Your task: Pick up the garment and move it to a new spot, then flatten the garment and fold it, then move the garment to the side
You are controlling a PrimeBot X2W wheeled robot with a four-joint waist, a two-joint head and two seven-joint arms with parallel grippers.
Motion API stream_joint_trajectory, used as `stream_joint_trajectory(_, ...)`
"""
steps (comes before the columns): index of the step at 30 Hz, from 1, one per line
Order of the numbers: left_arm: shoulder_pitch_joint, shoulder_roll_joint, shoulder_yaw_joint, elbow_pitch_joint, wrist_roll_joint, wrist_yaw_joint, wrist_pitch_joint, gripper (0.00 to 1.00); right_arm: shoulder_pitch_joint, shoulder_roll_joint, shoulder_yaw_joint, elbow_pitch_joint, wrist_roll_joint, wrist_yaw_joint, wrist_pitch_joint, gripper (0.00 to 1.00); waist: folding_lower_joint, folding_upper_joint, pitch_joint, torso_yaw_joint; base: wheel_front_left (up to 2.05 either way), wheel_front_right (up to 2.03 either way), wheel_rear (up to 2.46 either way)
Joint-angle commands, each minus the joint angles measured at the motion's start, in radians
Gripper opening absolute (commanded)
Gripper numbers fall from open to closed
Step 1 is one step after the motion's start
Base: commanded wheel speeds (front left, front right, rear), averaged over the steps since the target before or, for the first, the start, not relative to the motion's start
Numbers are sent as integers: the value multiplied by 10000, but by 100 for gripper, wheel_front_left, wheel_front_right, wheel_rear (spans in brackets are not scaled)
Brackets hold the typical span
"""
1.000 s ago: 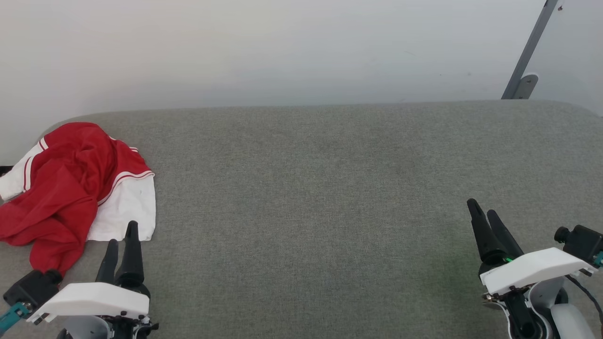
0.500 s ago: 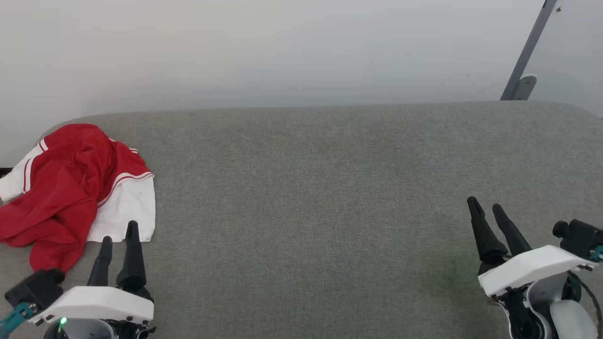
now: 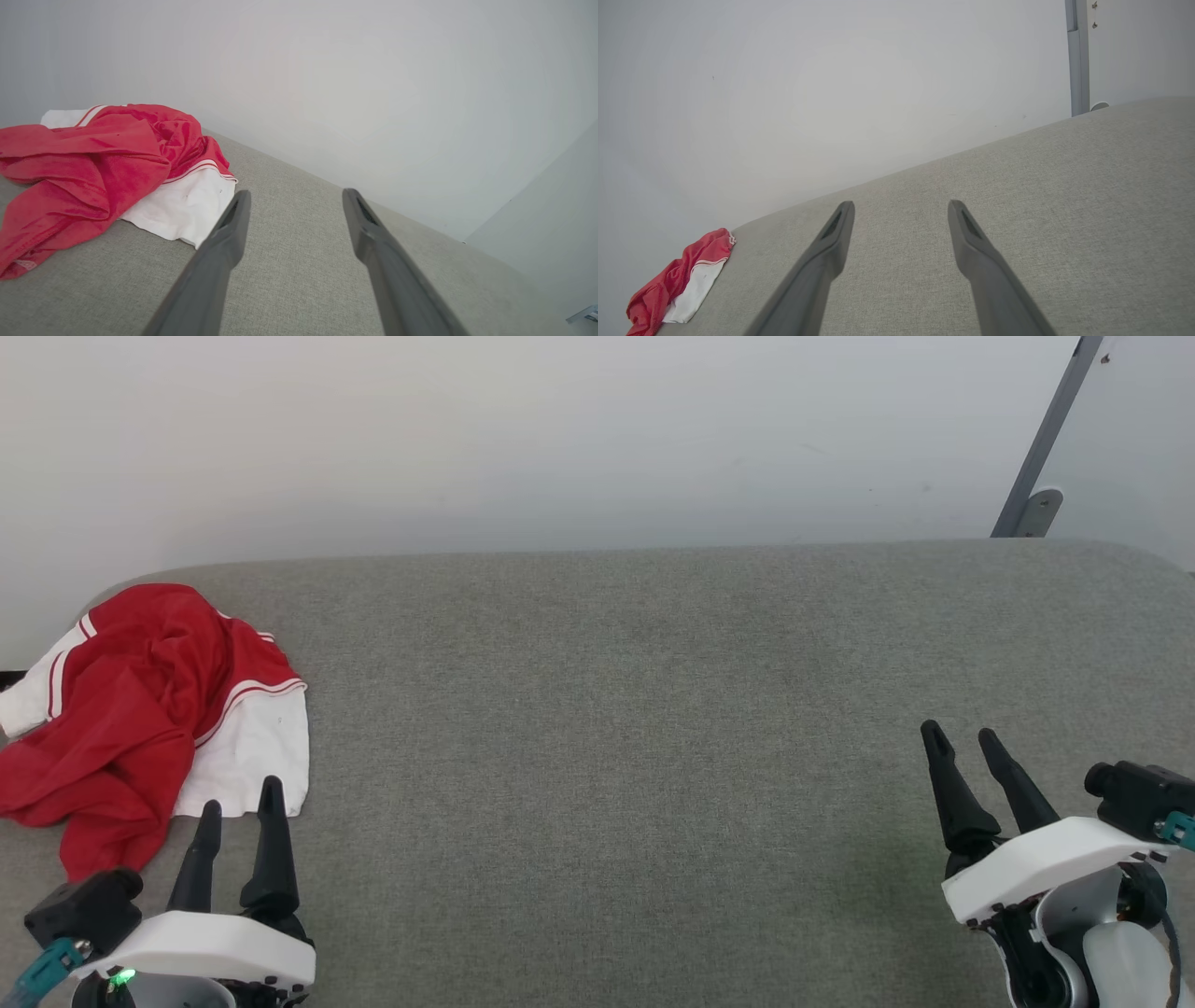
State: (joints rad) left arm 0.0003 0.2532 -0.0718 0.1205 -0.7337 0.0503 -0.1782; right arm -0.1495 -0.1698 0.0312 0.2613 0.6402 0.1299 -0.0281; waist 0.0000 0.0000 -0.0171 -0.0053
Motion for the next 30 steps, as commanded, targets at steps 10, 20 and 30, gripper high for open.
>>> stream_joint_trajectory(10, 77, 272, -238, -193, 718, -25, -295, 100, -180, -115, 120, -73, -765, 11, -206, 100, 0, 0, -21, -19, 0, 0, 0)
stream_joint_trajectory(20, 194, 426, -379, -313, 1359, -68, -502, 100, -220, -167, 173, -91, -1501, 9, -325, 100, 0, 0, -54, -45, 0, 0, 0)
stream_joint_trajectory(30, 238, 532, -447, -417, 1963, -78, -698, 100, -223, -226, 212, -119, -2174, 9, -441, 100, 0, 0, -75, -57, 0, 0, 0)
